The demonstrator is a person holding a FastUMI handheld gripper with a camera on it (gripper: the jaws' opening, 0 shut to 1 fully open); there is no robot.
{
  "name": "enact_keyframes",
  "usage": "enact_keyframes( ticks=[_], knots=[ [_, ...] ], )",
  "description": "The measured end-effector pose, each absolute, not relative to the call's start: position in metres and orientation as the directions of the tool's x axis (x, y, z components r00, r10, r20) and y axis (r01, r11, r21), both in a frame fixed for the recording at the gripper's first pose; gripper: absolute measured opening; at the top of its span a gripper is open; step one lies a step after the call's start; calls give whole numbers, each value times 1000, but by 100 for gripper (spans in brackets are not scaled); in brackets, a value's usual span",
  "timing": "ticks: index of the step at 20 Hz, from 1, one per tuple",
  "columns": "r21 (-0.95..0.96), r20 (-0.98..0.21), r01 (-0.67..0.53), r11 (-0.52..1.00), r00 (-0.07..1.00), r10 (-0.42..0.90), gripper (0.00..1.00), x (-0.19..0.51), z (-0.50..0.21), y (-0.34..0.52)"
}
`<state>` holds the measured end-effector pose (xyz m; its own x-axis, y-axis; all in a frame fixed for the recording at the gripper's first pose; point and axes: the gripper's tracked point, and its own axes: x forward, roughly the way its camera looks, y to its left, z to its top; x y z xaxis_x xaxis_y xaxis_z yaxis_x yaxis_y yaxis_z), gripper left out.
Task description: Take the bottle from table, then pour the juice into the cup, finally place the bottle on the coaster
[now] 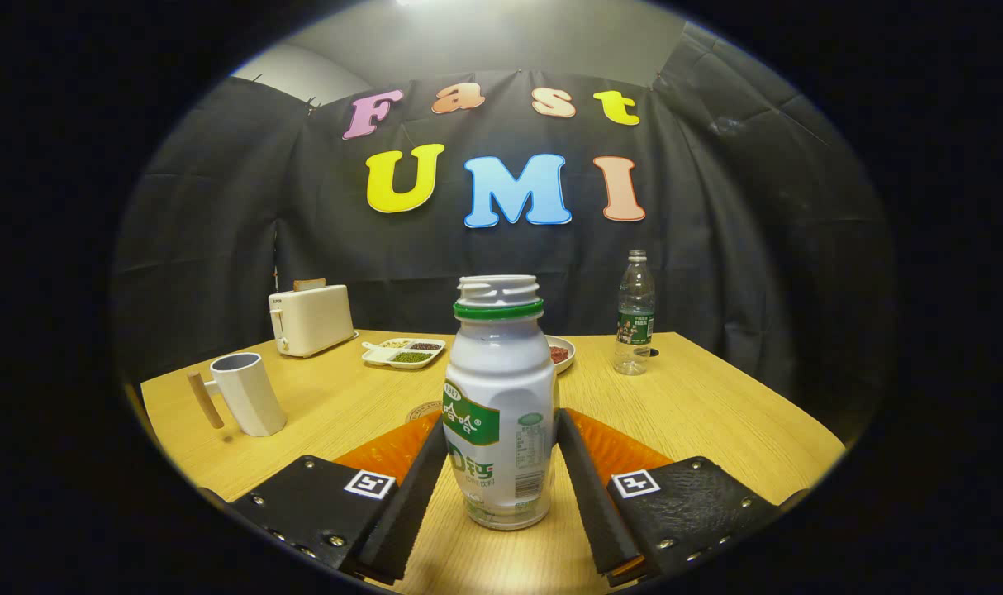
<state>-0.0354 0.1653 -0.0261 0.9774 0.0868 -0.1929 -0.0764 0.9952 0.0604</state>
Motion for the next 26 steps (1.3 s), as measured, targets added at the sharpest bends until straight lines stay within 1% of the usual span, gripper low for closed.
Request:
enact_keyframes(
  ticks=[8, 10, 11, 14, 16, 22, 26],
  knots=[
    [0, -202, -50, 999, 978, 49, 74, -30, -25, 170],
    [-65, -206, -36, 997, 978, 22, 74, -28, -22, 174],
    [-97, -207, -29, 995, 978, 8, 70, -27, -23, 178],
    [-189, -221, -13, 982, 975, -30, 70, -22, -21, 188],
    [-245, -225, -24, 969, 974, -32, 70, -19, -19, 201],
    [-398, -215, -48, 916, 976, -42, 71, -11, -3, 238],
    [-521, -189, -37, 853, 979, -73, 71, -11, 13, 257]
  ],
)
